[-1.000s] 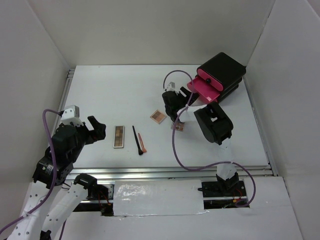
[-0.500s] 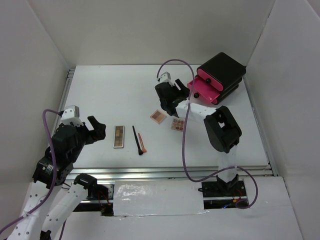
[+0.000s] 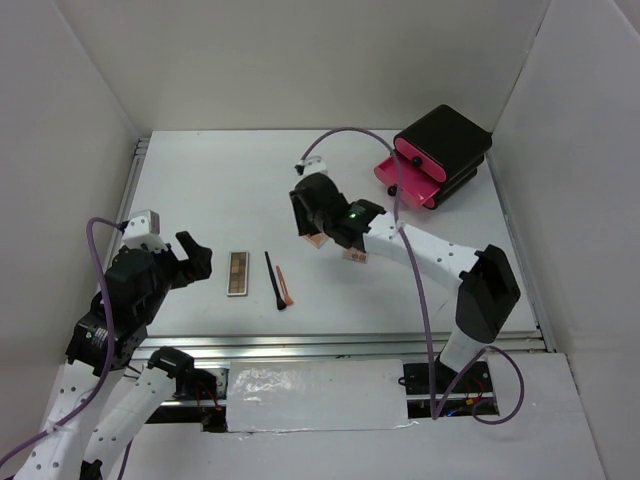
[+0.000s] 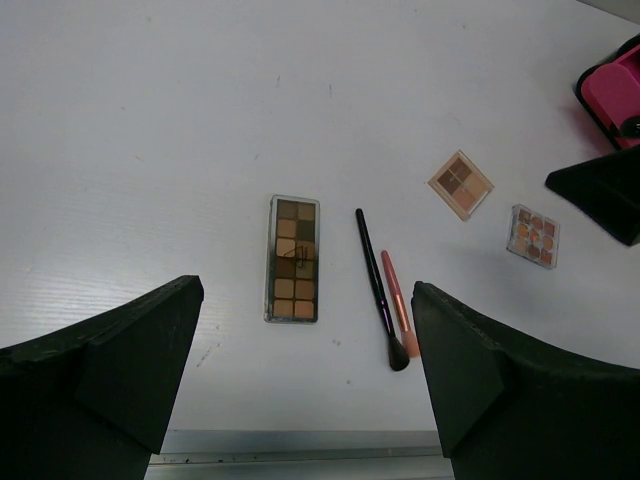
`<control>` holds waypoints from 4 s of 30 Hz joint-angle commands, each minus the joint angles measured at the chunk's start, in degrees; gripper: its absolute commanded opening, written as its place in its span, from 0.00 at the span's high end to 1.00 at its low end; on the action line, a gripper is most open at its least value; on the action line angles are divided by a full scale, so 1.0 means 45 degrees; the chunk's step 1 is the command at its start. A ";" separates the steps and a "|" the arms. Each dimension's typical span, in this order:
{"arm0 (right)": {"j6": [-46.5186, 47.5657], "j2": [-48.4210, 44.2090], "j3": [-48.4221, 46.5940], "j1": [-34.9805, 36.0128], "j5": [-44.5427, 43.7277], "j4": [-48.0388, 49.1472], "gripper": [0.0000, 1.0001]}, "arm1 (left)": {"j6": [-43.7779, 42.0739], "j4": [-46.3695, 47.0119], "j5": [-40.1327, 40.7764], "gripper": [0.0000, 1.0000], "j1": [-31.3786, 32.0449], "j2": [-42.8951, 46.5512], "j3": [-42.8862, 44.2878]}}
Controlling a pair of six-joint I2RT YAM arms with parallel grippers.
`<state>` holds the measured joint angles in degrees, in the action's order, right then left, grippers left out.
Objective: Organize the makeup
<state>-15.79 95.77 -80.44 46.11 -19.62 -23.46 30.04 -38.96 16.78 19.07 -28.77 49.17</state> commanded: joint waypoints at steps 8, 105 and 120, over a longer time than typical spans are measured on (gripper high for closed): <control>-0.5219 0.3931 -0.2551 0.2917 0.0024 -0.2149 0.51 | 0.0023 0.0299 0.0393 0.01 0.0059 -0.0012 0.0070; 0.9740 0.1297 0.0865 -0.7004 -0.0348 0.5175 1.00 | -0.0153 0.0474 0.0081 0.01 0.0254 0.0359 -0.0008; 0.9038 0.1590 0.0982 -0.7062 -0.0797 0.4805 1.00 | -0.0133 0.0474 0.0081 0.01 0.0254 0.0457 -0.0008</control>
<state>26.65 105.01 -75.75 14.74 -21.93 -2.76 30.13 -38.96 17.69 19.99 -27.40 49.17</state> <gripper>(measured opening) 0.170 0.994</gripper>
